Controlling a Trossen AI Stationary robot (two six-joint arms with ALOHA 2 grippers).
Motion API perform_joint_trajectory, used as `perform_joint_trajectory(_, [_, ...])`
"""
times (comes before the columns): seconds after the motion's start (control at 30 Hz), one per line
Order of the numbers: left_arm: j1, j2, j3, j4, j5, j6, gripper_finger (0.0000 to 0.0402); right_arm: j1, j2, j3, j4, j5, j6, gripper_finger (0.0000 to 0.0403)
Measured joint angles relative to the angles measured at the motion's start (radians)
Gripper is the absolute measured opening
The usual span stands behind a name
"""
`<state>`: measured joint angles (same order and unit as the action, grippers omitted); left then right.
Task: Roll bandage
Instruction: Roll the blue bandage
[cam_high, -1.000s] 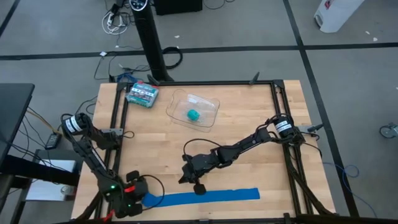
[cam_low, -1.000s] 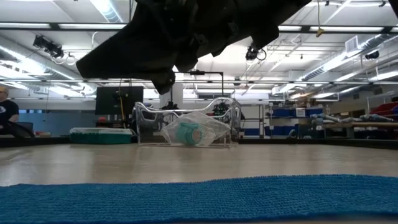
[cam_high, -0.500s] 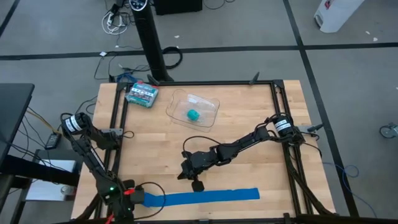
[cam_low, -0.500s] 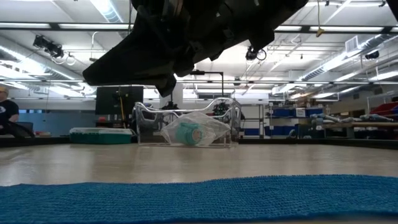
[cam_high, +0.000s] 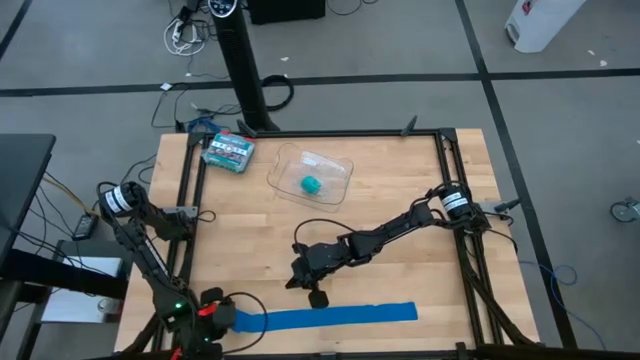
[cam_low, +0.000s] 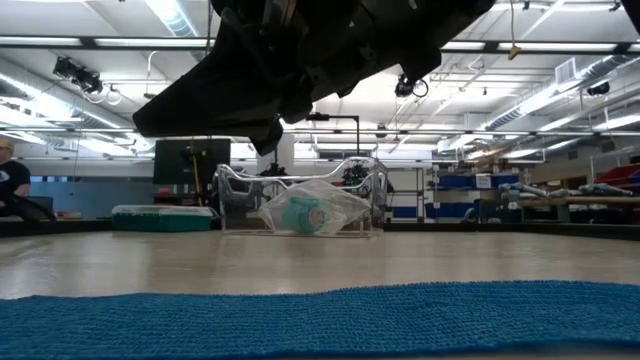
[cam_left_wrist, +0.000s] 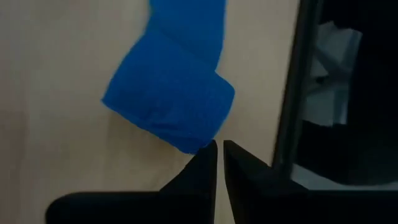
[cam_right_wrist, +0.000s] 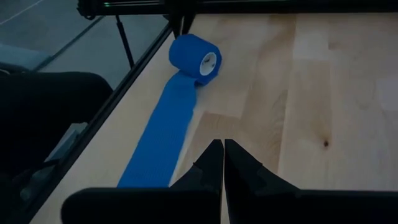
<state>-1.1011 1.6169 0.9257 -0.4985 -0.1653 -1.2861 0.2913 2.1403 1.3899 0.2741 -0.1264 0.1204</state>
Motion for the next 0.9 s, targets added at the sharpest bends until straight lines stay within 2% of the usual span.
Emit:
perform_joint_trajectory(0.3, [0.008, 0.041, 0.000, -0.064, -0.172, 0.032, 0.0037, 0.017, 0.000, 0.000, 0.008, 0.001, 0.000, 0.0011])
perform_joint_trajectory(0.5, [0.047, 0.115, 0.004, -0.058, -0.199, 0.075, 0.0037, 0.033, 0.000, 0.000, 0.044, 0.001, 0.007, 0.0043])
perform_joint_trajectory(0.6, [0.059, 0.127, 0.005, -0.056, -0.213, 0.082, 0.0037, 0.038, 0.000, 0.000, 0.050, 0.001, 0.062, 0.0062])
perform_joint_trajectory(0.73, [0.063, 0.126, 0.002, -0.046, -0.297, 0.083, 0.0037, 0.041, 0.000, 0.000, 0.046, 0.002, 0.153, 0.0082])
perform_joint_trajectory(0.83, [0.077, 0.130, -0.002, -0.059, -0.377, 0.083, 0.0037, 0.034, 0.000, 0.000, 0.031, 0.011, 0.139, 0.0090])
perform_joint_trajectory(0.9, [0.090, 0.129, -0.002, -0.057, -0.393, 0.082, 0.0037, 0.019, -0.012, 0.017, -0.043, 0.018, 0.130, 0.0092])
